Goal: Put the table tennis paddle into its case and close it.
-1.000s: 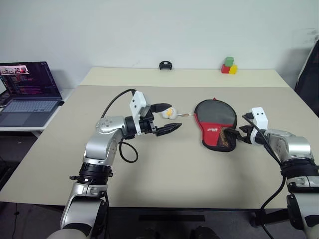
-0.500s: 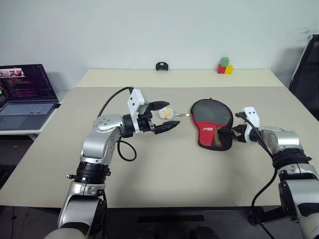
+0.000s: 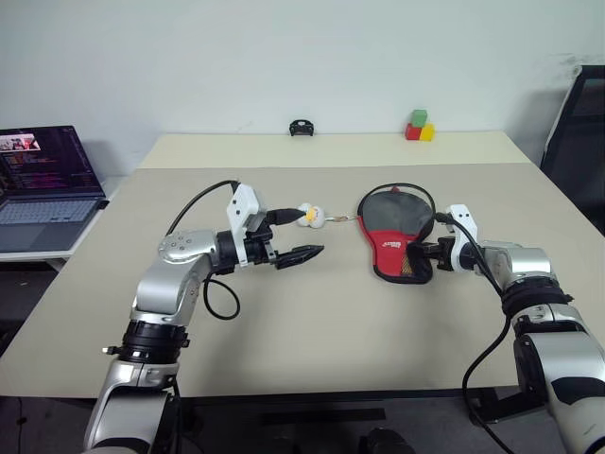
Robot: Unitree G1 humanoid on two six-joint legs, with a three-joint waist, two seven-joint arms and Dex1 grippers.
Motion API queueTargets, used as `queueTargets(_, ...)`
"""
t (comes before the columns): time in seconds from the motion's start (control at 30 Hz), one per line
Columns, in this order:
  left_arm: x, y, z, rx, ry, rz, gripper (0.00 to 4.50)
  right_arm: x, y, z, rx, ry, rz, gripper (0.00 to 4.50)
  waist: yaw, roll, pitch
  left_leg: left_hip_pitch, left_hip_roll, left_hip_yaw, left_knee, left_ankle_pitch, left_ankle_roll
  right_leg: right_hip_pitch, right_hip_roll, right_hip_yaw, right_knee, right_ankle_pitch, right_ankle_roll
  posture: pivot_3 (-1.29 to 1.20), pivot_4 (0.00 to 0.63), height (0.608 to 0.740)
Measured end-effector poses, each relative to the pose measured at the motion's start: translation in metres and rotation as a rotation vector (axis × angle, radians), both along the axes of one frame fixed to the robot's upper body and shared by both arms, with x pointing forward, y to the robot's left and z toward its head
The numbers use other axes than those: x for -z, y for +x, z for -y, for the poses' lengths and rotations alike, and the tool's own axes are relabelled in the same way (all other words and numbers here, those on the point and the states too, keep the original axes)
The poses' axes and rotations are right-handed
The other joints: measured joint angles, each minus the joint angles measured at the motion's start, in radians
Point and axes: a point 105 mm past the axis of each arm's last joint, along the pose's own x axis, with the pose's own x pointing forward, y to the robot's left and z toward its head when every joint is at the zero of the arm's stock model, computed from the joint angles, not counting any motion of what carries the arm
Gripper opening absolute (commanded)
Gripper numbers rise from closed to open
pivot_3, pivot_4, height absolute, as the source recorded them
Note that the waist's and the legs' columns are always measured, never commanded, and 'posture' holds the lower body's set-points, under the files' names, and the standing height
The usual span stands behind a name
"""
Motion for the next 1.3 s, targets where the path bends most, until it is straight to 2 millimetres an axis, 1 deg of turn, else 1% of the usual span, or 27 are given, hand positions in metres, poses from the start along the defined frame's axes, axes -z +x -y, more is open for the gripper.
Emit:
queueTargets(0.13, 0.016, -0.019, -0.014, 0.056, 0.033, -0.091, 4.5, 0.002, -0.015, -0.021, -0.073, 0.04, -0.009, 0.01, -0.004, 0.0, 0.0, -0.001, 0.001, -0.001, -0.001, 0.0, 0.0, -0.001, 0.0, 0.001, -0.001, 0.0, -0.001, 0.0, 0.15, 0.74)
queueTargets(0.23, 0.02, -0.028, -0.022, 0.081, 0.059, -0.127, 4.5, 0.004, -0.031, -0.043, -0.145, 0.088, -0.038, 0.01, -0.005, 0.0, 0.0, 0.0, 0.001, -0.001, -0.002, 0.0, 0.0, -0.001, 0.0, 0.001, 0.0, -0.001, -0.001, 0.0, 0.15, 0.74)
queueTargets(0.37, 0.027, -0.041, -0.029, 0.111, 0.089, -0.173, 4.5, 0.005, -0.056, -0.077, -0.247, 0.139, -0.076, 0.01, 0.0, 0.0, 0.0, -0.001, 0.001, -0.002, -0.001, 0.0, 0.0, -0.001, 0.0, 0.0, 0.0, -0.001, -0.001, 0.0, 0.15, 0.74)
queueTargets(0.43, 0.03, -0.047, -0.03, 0.121, 0.092, -0.19, 4.5, 0.005, -0.067, -0.085, -0.273, 0.15, -0.089, 0.01, 0.005, 0.0, 0.0, -0.001, 0.0, -0.003, -0.001, 0.0, 0.0, -0.001, -0.001, 0.0, -0.001, -0.001, -0.001, 0.0, 0.15, 0.74)
queueTargets(0.5, 0.037, -0.058, -0.033, 0.138, 0.117, -0.221, 4.5, 0.008, -0.082, -0.091, -0.29, 0.155, -0.107, 0.01, 0.008, 0.0, 0.0, -0.002, 0.0, -0.003, -0.002, 0.0, 0.0, -0.001, -0.001, 0.0, -0.002, -0.001, -0.001, 0.0, 0.15, 0.74)
queueTargets(0.6, 0.041, -0.069, -0.032, 0.157, 0.11, -0.249, 4.5, 0.01, -0.096, -0.093, -0.291, 0.153, -0.13, 0.01, 0.012, 0.0, 0.0, -0.002, 0.0, -0.004, -0.002, 0.0, 0.0, -0.001, -0.001, 0.0, -0.003, -0.001, -0.001, 0.0, 0.15, 0.74)
queueTargets(0.7, 0.043, -0.081, -0.03, 0.185, 0.122, -0.268, 4.5, 0.01, -0.107, -0.087, -0.261, 0.16, -0.147, 0.01, 0.018, 0.0, 0.0, -0.002, 0.0, -0.004, -0.002, 0.0, 0.0, 0.0, -0.001, -0.001, -0.003, -0.001, -0.001, 0.0, 0.15, 0.74)
queueTargets(0.83, 0.045, -0.09, -0.028, 0.205, 0.118, -0.291, 4.5, 0.014, -0.128, -0.081, -0.223, 0.172, -0.18, 0.01, 0.026, 0.0, 0.0, -0.002, 0.0, -0.004, -0.002, -0.001, 0.0, 0.0, -0.001, -0.001, -0.004, -0.001, -0.001, 0.0, 0.15, 0.74)
queueTargets(0.93, 0.044, -0.093, -0.026, 0.217, 0.114, -0.297, 4.5, 0.017, -0.142, -0.086, -0.222, 0.191, -0.209, 0.01, 0.025, 0.0, 0.0, -0.002, 0.0, -0.004, -0.002, -0.001, 0.0, 0.0, -0.001, -0.001, -0.004, -0.001, -0.001, 0.0, 0.15, 0.74)
queueTargets(1.3, 0.043, -0.095, -0.024, 0.231, 0.115, -0.3, 4.5, 0.023, -0.159, -0.084, -0.196, 0.197, -0.243, 0.01, 0.025, 0.0, 0.0, -0.002, 0.0, -0.004, -0.003, -0.001, 0.0, 0.001, 0.0, -0.001, -0.005, -0.001, -0.001, 0.0, 0.15, 0.74)
